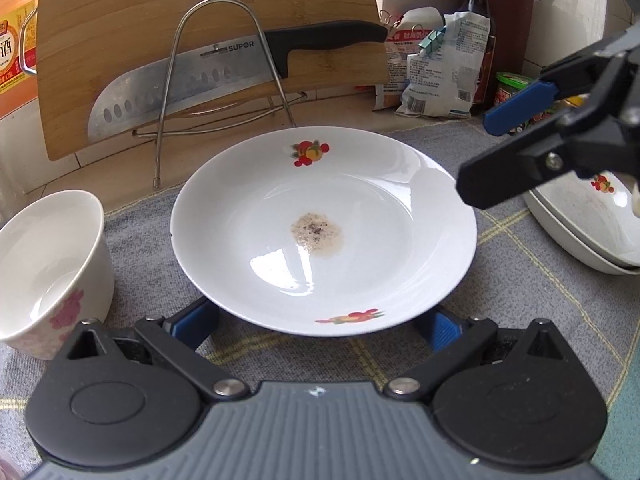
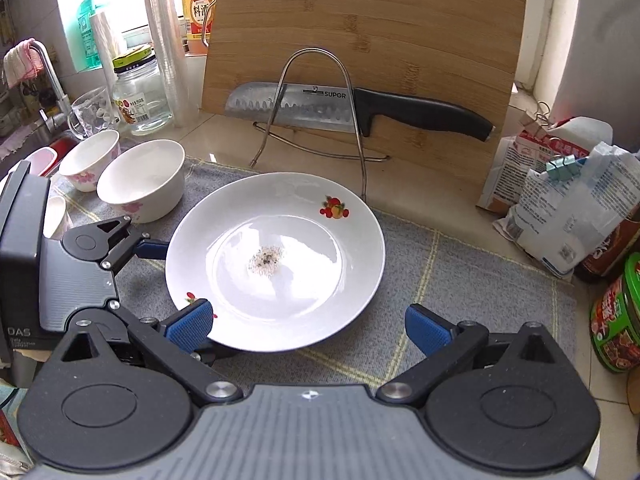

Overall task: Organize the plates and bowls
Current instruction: 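Close the right tool on the rim of the stained white plate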

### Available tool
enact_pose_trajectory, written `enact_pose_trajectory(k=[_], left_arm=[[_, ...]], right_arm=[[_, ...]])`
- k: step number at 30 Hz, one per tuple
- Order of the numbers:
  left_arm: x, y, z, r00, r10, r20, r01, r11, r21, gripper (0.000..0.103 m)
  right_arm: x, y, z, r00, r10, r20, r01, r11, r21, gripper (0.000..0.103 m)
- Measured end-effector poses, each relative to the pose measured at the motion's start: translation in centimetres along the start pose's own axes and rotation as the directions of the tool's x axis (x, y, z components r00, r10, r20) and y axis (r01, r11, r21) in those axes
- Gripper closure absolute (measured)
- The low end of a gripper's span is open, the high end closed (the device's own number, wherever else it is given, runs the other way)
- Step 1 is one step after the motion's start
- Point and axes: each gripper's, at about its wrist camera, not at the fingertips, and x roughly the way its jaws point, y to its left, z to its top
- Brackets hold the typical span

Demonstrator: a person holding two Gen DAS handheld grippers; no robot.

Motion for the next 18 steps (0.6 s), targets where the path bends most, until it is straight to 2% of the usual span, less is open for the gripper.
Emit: enact_pose_trajectory(k=[8, 18], left_arm=[[0.0, -0.1, -0.2, 1.000, 0.007, 0.016, -0.007, 1.000, -0.006, 0.000], [-0.2, -0.4, -0.2, 1.000, 0.008, 0.009, -0.008, 1.000, 0.001, 0.000]], right_arm=[[5.3, -3.2, 4.3, 0.992, 0.078, -0.099, -0.082, 0.996, -0.029, 0.000], [10.5, -4.8, 6.4, 0.967, 0.159, -0.199, -0.174, 0.983, -0.059, 0.000]])
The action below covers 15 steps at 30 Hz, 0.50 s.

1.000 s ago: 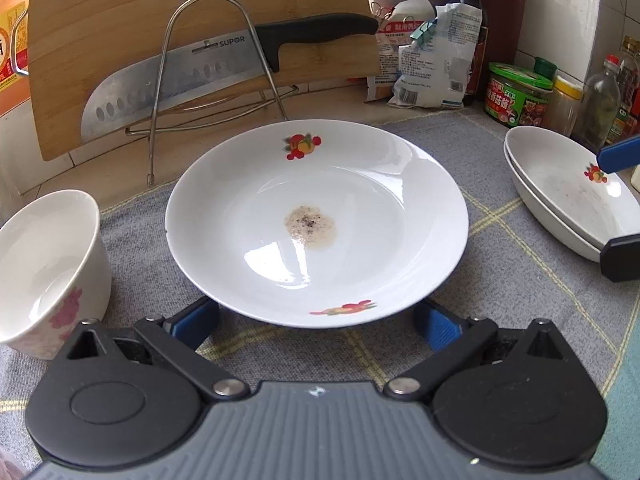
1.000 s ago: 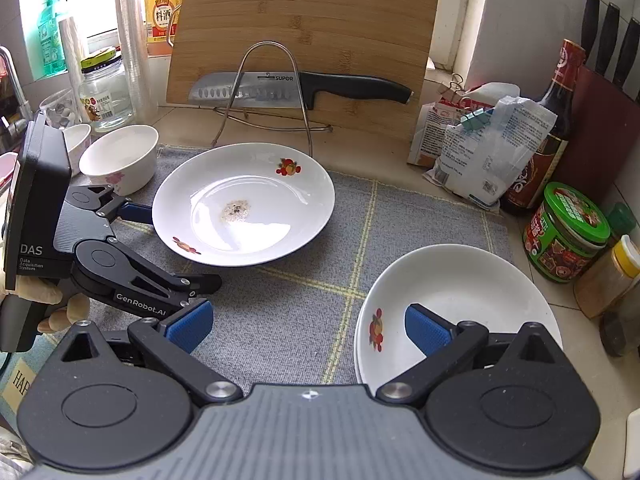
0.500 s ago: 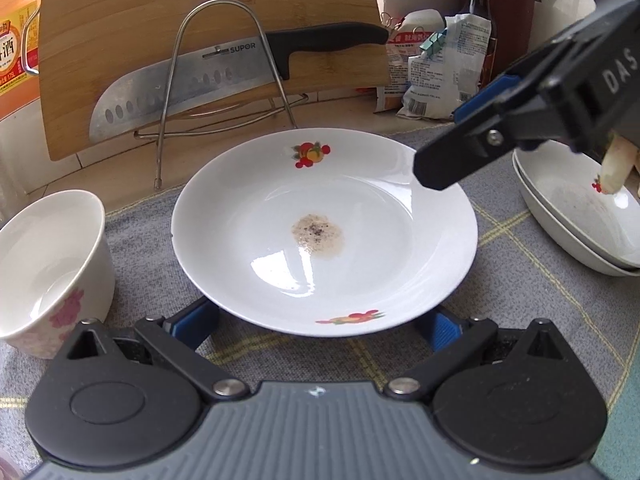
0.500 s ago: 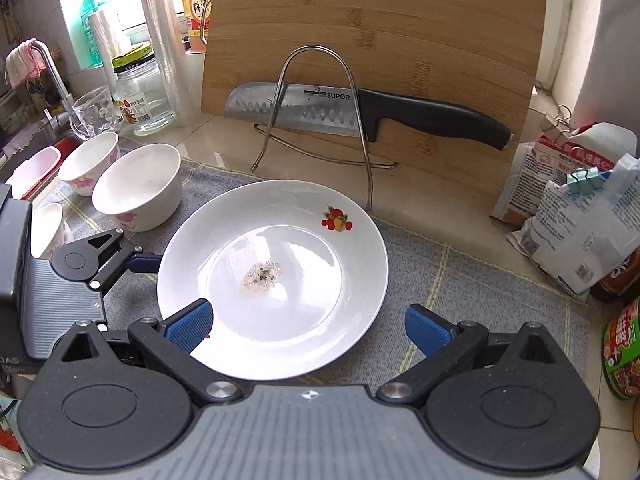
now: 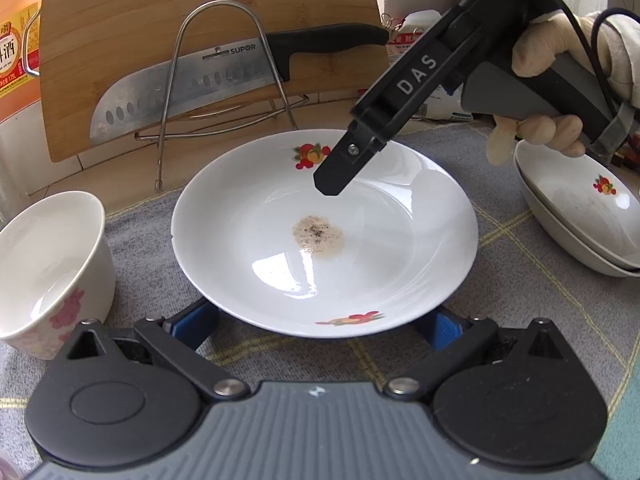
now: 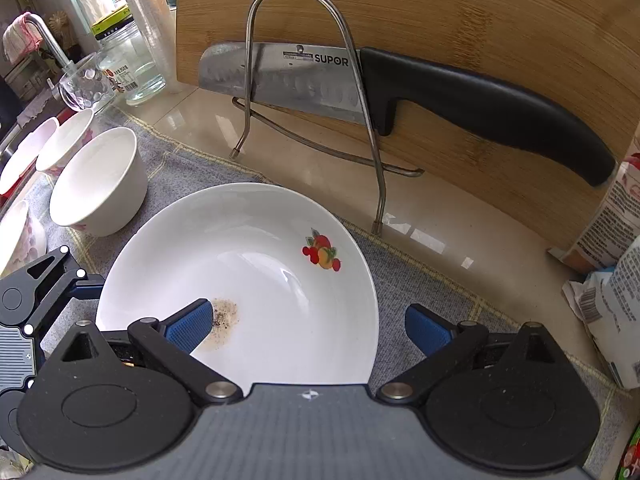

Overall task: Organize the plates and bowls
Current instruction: 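Close the right tool on the rim of the stained white plate, then lift the stained plate with the right tool off the towel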

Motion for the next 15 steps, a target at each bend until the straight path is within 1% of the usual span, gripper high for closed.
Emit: enact_pose_trajectory(k=[3, 9, 15], left_arm=[[0.1, 0.1, 0.1, 1.000, -0.006, -0.005, 0.006, 1.000, 0.001, 0.000], [0.0, 0.1, -0.2, 1.000, -0.008, 0.016, 0.008, 1.000, 0.004, 0.000], [0.0, 0.1, 0.2, 1.000, -0.011, -0.002, 0.011, 1.000, 0.010, 0.000]], right_arm=[[0.7, -0.3, 0.7, 0.999, 0.036, -0.018, -0.037, 0.999, -0.014, 0.000], [1.6, -0.5, 1.1, 0.995, 0.086, -0.041, -0.087, 0.995, -0.042, 0.000], [2.2, -0.1, 1.6, 0.990, 0.127, -0.060, -0.131, 0.989, -0.063, 0.000]])
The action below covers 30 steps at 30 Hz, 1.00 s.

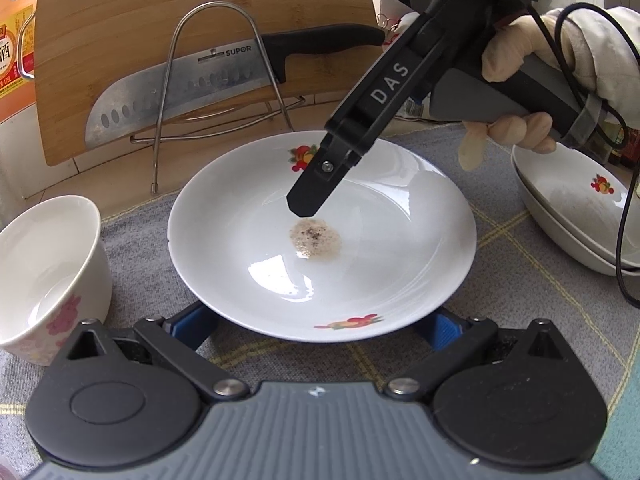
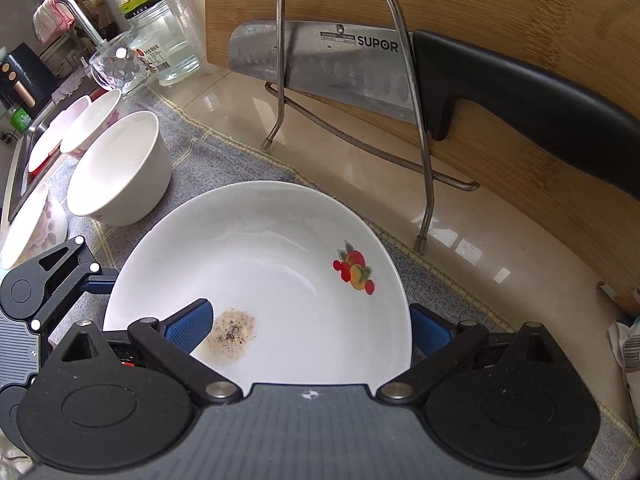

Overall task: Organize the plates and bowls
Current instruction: 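Lift the stained plate with the right tool off the towel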

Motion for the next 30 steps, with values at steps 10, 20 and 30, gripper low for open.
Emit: enact_pose_trajectory(k=[10, 20, 30], left_arm=[[0.3, 0.0, 0.3, 1.000, -0.014, -0.011, 0.014, 1.000, 0.012, 0.000], [0.4, 0.0, 0.3, 1.000, -0.023, -0.012, 0.024, 0.999, 0.029, 0.000], [0.3, -0.1, 0.3, 1.000, -0.019, -0.015, 0.019, 0.999, 0.028, 0.000]], right_arm=[[0.1, -0.3, 0.5, 0.997, 0.071, -0.028, -0.070, 0.997, 0.009, 0.000], [0.3, -0.7, 1.5, 0.993, 0.098, -0.066, -0.097, 0.995, 0.018, 0.000], [0.3, -1.3, 2.1, 0.987, 0.137, -0.085, -0.134, 0.990, 0.044, 0.000]])
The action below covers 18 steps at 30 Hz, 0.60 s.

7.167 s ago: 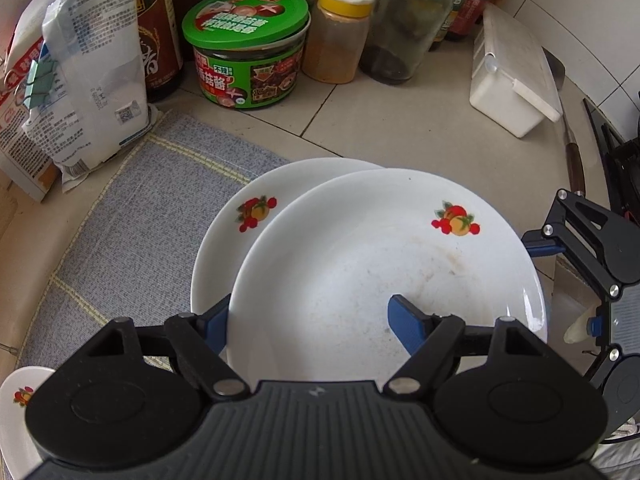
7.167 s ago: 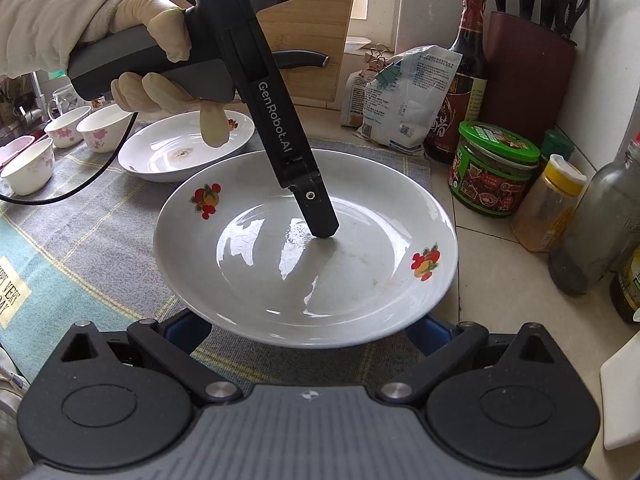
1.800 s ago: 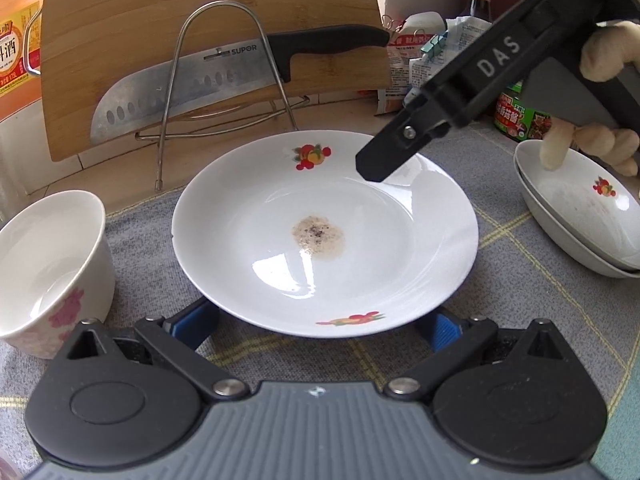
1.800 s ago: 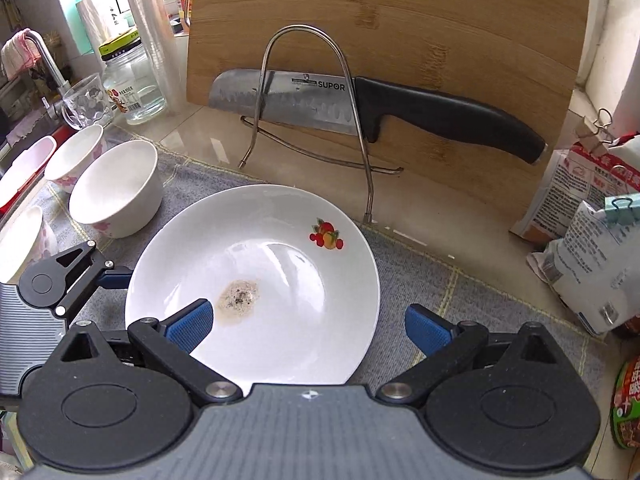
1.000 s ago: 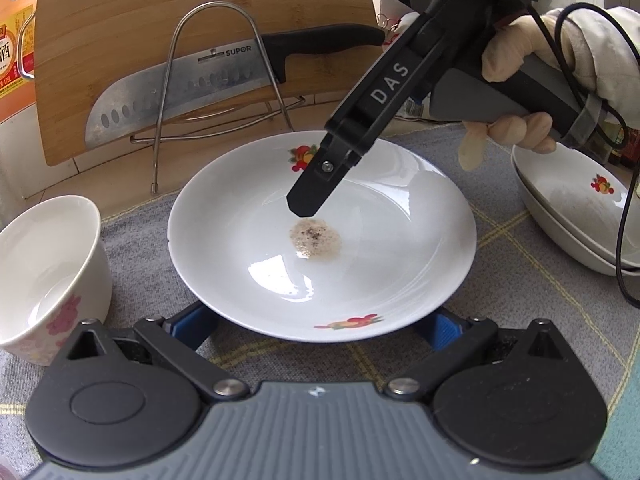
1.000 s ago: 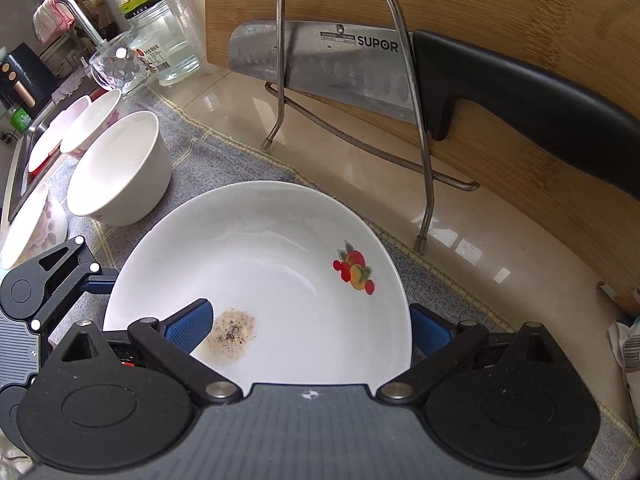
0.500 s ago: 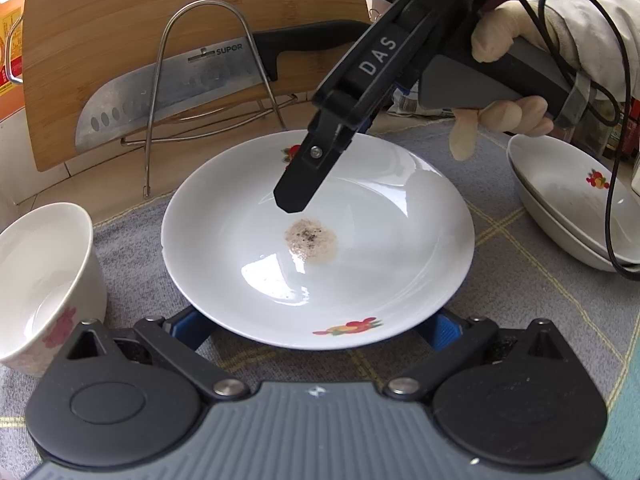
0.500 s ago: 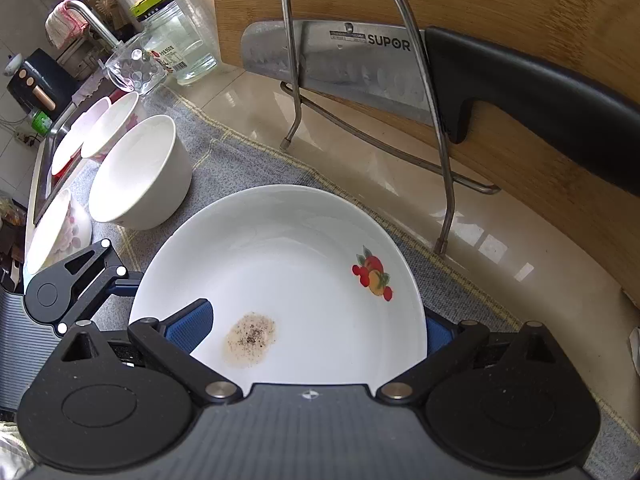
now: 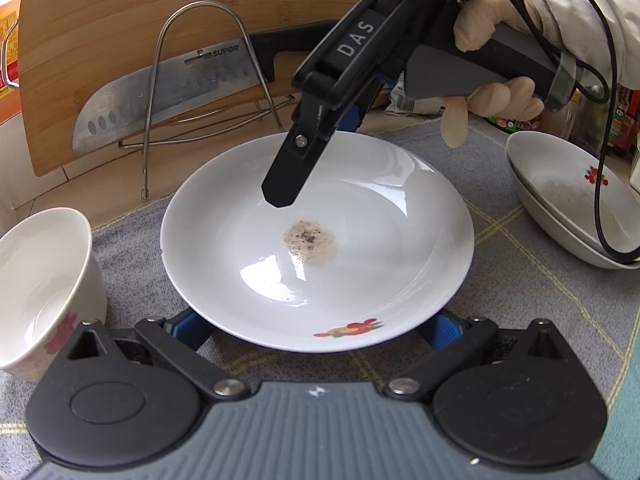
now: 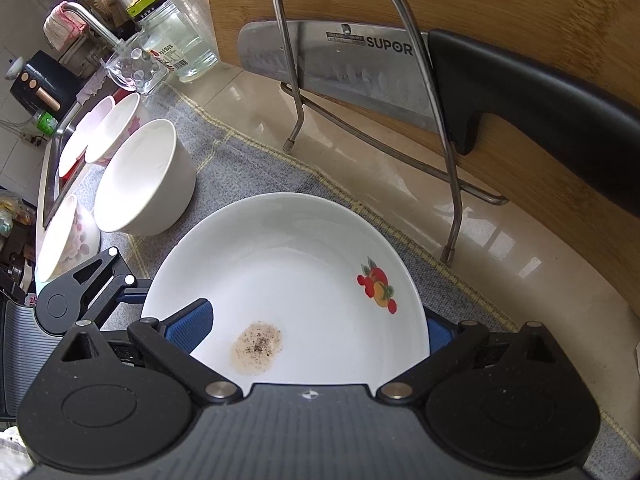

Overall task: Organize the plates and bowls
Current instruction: 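Lift the stained plate with the right tool off the towel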

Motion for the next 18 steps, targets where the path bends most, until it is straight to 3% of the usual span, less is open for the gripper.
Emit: enact_pose_trajectory(k=[18], left_arm=[[-0.49, -0.57, -0.01, 1.000, 0.006, -0.021, -0.005, 1.000, 0.012, 0.001]], right_arm=[[-0.19, 0.25, -0.47, 1.000, 0.002, 0.008, -0.003, 1.000, 0.028, 0.000]])
